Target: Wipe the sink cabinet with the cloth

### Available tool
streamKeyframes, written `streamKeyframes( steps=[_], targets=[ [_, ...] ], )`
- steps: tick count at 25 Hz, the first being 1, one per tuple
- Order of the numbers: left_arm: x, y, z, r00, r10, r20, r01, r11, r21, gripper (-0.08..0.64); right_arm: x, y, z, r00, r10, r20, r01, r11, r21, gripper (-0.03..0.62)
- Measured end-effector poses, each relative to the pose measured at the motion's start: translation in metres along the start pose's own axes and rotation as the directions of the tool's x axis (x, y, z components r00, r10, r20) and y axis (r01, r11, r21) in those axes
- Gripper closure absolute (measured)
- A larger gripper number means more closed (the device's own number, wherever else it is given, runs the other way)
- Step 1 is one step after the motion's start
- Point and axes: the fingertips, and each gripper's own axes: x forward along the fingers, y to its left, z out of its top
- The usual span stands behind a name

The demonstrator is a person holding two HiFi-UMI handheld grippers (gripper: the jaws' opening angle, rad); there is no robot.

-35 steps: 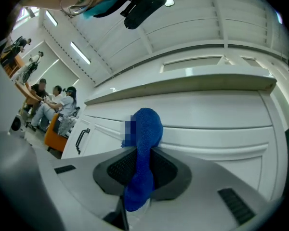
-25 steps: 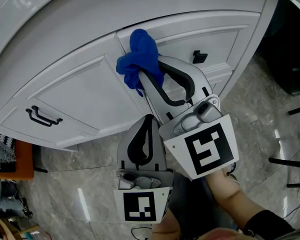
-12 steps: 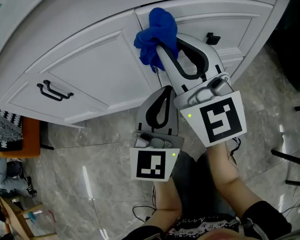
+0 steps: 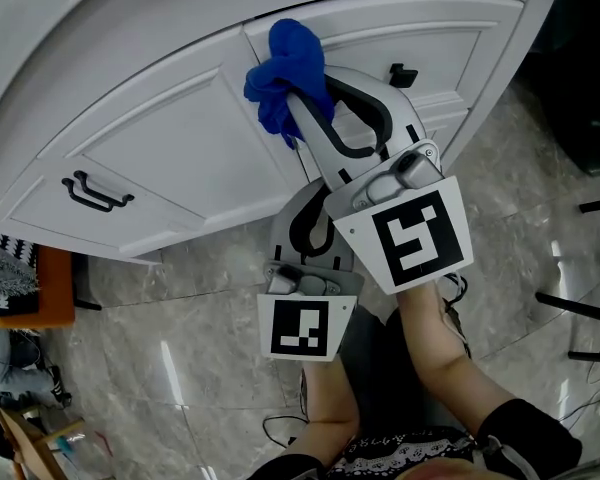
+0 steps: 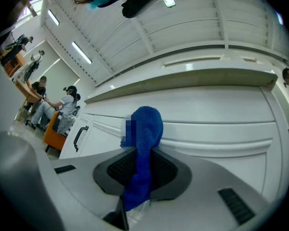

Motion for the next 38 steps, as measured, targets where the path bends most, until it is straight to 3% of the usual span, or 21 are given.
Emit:
streamKeyframes(
  steps=[9,38],
  targets=[
    [-0.001,-0.001,-0.001,1.0,-0.011,-0.005,0.01,1.0,-0.025,0.555,0.0,-0.002,-0.001,1.0,-0.007,-0.004,0.007,1.0,0.002,0.509],
    [0.009,-0.011,-0.009,0.999,-0.038,-0.03,0.038,0.999,-0.017,0.555,-0.024,-0.056,-0.008,0.984,-0.172,-0.05,0.171,0.985,-0.014,0.509]
  ],
)
